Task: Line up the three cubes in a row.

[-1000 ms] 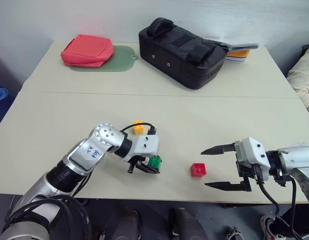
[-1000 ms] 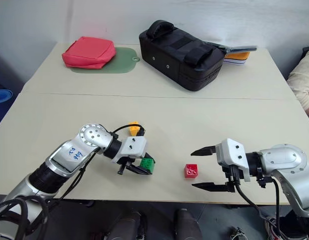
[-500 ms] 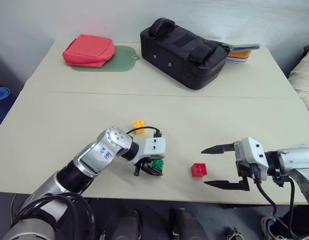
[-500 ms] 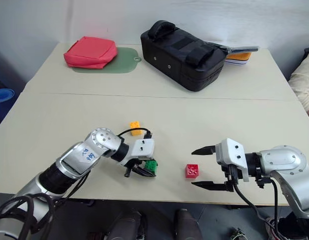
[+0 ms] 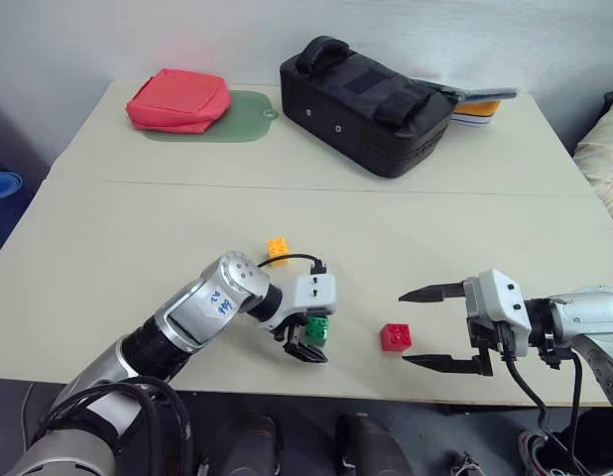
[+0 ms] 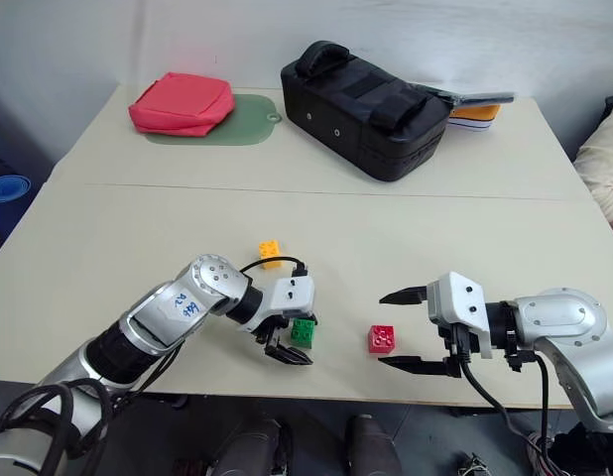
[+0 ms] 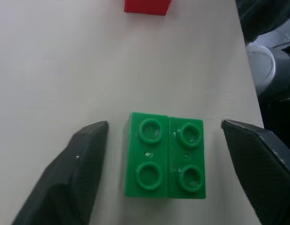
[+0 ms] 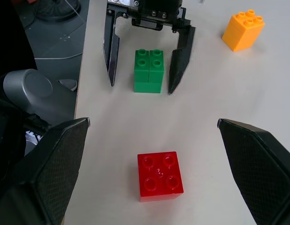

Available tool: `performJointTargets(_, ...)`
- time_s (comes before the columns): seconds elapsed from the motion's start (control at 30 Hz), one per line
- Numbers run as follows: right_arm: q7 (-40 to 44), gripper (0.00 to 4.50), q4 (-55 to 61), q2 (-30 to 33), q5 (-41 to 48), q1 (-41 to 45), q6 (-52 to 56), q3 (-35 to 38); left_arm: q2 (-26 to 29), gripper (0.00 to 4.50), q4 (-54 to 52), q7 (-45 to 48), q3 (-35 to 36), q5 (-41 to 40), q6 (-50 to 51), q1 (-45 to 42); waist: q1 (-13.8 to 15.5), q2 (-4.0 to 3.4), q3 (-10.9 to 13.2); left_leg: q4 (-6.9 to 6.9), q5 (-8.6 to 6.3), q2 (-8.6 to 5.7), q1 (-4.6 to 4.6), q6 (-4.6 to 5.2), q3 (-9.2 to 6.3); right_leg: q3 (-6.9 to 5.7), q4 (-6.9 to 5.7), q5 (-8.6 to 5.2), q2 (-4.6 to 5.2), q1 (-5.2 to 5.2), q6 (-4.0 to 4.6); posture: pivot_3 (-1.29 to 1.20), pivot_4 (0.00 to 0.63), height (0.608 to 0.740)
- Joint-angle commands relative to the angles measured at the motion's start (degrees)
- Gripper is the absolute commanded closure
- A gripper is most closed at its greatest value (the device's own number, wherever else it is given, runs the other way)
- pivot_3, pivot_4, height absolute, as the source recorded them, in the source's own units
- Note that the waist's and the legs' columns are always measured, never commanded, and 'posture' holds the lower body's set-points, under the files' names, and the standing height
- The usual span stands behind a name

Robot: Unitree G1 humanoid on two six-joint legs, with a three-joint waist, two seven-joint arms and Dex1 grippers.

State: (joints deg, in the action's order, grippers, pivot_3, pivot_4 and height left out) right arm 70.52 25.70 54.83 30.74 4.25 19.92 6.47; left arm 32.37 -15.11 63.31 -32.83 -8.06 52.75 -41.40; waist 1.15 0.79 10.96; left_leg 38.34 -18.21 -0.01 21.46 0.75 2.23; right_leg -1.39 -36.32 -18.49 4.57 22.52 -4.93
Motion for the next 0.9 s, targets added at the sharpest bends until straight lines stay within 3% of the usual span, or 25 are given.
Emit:
performJointTargets(0.03, -0.04, 0.0, 1.47, -0.33, 0.52, 0.43, -0.61, -0.05, 0.4, 0.07, -2.26, -0.05, 4.69, -3.17, 2.44, -2.15, 0.06, 0.0, 0.0, 0.0, 0.0, 0.0, 0.0, 0.0, 0.0, 0.0, -0.02, 0.0, 0.0, 0.01, 0.0, 0.0, 0.15, 0.74)
performJointTargets(0.17, -0.01, 0.0, 1.02, -0.47, 0.22, 0.76, -0.87, -0.27, 2.06, 0.07, -3.22, 1.11, 10.65, -7.67, 3.37, -2.69, -0.1, 0.0, 0.0, -0.01, 0.01, 0.01, 0.0, -0.01, 0.0, 0.0, -0.12, 0.0, -0.01, 0.02, 0.0, 0.0, 0.15, 0.74)
performJointTargets(0.23, 0.16, 0.0, 0.57, -0.39, 0.32, 1.37, -0.87, -0.24, 3.26, 0.07, -1.51, 0.57, 17.1, -9.58, 0.6, -2.95, -0.1, 0.0, 0.0, -0.01, 0.02, 0.01, -0.01, -0.03, 0.0, 0.0, -0.11, 0.0, -0.01, 0.02, 0.0, 0.0, 0.15, 0.74)
performJointTargets(0.37, -0.08, 0.0, -0.25, -0.65, 2.32, 3.43, 0.68, 0.59, 8.97, 0.07, -1.58, 2.53, 26.88, -14.23, -0.79, 0.21, -0.67, 0.0, 0.0, -0.01, 0.02, 0.02, -0.02, -0.05, 0.0, -0.01, -0.09, -0.01, -0.01, 0.04, 0.01, 0.0, 0.15, 0.74)
performJointTargets(0.53, 0.85, 0.0, -2.49, -0.4, 3.71, 6.22, 1.59, 1.11, 17.0, 0.07, -3.02, 6.14, 39.54, -17.11, -10.19, 13.81, -1.54, -0.01, 0.0, -0.16, 0.04, 0.06, -0.07, -0.1, -0.01, -0.01, -0.11, -0.02, 0.0, 0.04, 0.04, 0.0, 0.15, 0.74)
performJointTargets(0.67, 2.07, 0.0, -5.66, -0.34, 4.18, 10.46, 2.45, 0.5, 22.81, 0.07, -3.07, 8.86, 52.54, -15.98, -17.75, 32.17, -1.5, -0.01, 0.0, -0.2, 0.02, 0.09, -0.09, -0.12, -0.02, -0.01, 0.11, -0.04, 0.08, 0.05, 0.07, 0.0, 0.15, 0.74)
performJointTargets(0.9, 3.1, 0.0, -9.5, -0.76, 3.37, 14.15, 2.55, 0.1, 25.25, 0.07, 0.33, 7.47, 62.06, -16.65, -22.23, 41.55, -1.0, -0.01, 0.0, -0.3, -0.12, -0.01, -0.1, -0.02, -0.13, -0.17, 0.23, -0.07, 0.3, -0.02, 0.14, 0.0, 0.15, 0.74)
